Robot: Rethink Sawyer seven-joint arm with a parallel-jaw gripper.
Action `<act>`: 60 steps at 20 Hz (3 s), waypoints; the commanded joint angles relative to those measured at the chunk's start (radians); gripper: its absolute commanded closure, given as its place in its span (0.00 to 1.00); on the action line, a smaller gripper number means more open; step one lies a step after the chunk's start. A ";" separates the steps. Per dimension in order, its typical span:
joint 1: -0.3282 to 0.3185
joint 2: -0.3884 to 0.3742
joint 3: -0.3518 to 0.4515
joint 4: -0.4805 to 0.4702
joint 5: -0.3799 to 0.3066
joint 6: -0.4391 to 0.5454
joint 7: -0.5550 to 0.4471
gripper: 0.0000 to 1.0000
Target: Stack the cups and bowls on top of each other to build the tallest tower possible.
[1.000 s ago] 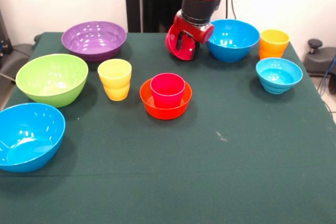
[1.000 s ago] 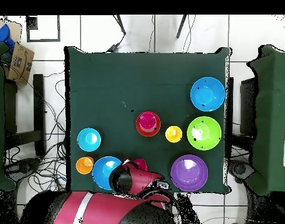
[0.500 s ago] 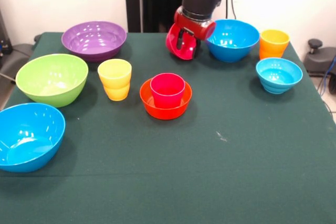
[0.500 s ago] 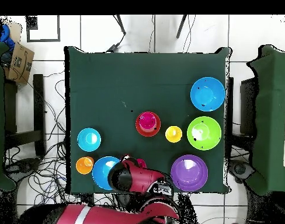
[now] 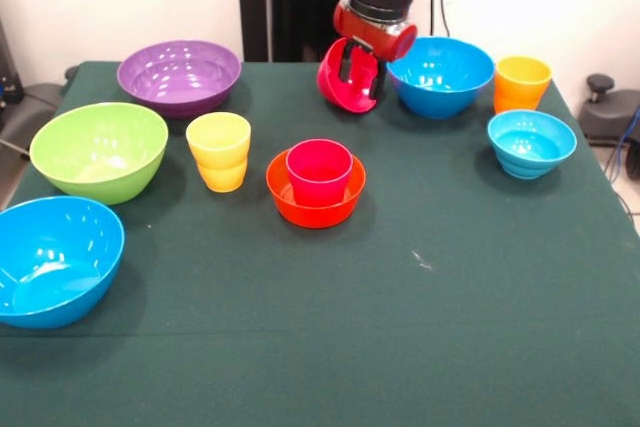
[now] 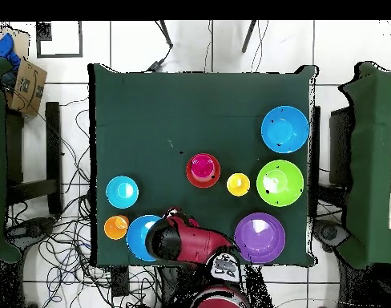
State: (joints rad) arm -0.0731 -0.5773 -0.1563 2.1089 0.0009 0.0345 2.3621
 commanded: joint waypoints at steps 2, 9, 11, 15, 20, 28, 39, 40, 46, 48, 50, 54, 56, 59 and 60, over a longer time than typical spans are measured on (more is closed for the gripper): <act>-0.010 -0.021 0.108 -0.014 0.043 0.115 0.103 0.00; -0.037 -0.032 0.094 0.049 -0.031 0.133 0.042 0.00; -0.053 -0.019 0.101 0.083 -0.058 0.088 0.038 0.00; -0.058 0.018 0.102 0.127 -0.100 0.019 0.043 0.00; -0.030 0.070 0.089 0.142 -0.130 -0.031 0.064 0.00; 0.005 0.124 0.087 0.128 -0.141 -0.101 0.101 0.00; 0.048 0.201 0.076 0.106 -0.124 -0.180 0.123 0.00; 0.048 0.202 0.075 0.105 -0.123 -0.183 0.122 0.00; 0.053 0.219 0.077 0.100 -0.119 -0.204 0.123 0.00; 0.059 0.220 0.077 0.102 -0.113 -0.205 0.127 0.00; 0.063 0.220 0.076 0.106 -0.108 -0.206 0.131 0.00; 0.051 0.232 0.077 0.101 -0.115 -0.230 0.131 0.00; 0.041 0.237 0.077 0.100 -0.121 -0.243 0.130 0.00; 0.034 0.241 0.083 0.100 -0.127 -0.260 0.129 0.00; 0.032 0.244 0.081 0.099 -0.130 -0.269 0.128 0.00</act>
State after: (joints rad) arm -0.0359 -0.3618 -0.1563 2.2400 -0.1090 -0.1475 2.3621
